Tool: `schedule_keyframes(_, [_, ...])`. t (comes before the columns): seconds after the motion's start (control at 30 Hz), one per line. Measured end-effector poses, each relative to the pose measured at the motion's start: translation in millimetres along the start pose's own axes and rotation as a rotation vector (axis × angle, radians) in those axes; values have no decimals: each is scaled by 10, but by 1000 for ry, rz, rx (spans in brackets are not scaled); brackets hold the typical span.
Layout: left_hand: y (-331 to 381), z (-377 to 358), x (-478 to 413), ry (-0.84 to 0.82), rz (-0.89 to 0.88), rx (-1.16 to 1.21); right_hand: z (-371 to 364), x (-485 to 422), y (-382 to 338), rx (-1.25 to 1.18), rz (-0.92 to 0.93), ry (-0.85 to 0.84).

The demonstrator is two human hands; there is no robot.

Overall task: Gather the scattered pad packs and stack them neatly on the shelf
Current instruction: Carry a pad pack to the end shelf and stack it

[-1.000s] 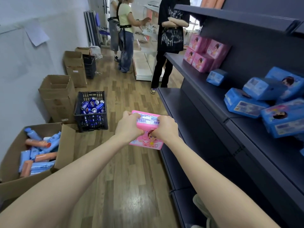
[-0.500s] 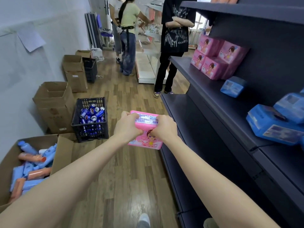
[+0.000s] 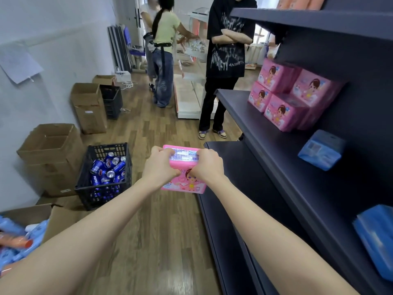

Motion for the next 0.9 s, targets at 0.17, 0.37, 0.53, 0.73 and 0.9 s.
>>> schedule_keyframes(0.17, [3, -64, -443, -4, 1, -2, -1, -434, 55, 6, 6, -1])
schedule_keyframes(0.37, [-30, -147, -1028, -47, -28, -9, -14, -939, 91, -2, -52, -9])
schedule_keyframes(0.53, [-84, -170, -1679, -91, -97, -6, -26, -1465, 66, -10, -134, 40])
schedule_keyframes(0.73, [-120, -47, -2603, -137, -215, -34, -19, -2199, -99, -37, -253, 111])
schedule_keyframes(0.9, [-34, 10, -3236, -168, -347, -1, 115, -2610, -146, -47, -332, 207])
Point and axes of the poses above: each hand's wrist, its own x-axis away from the middle knuckle, its own z-axis out of the back of the hand, y = z × x, the point moved 3 cm from there along -x, towards the middle knuckle, and after that the axes turned 2 degrees about -z, right-handed, at the moved point
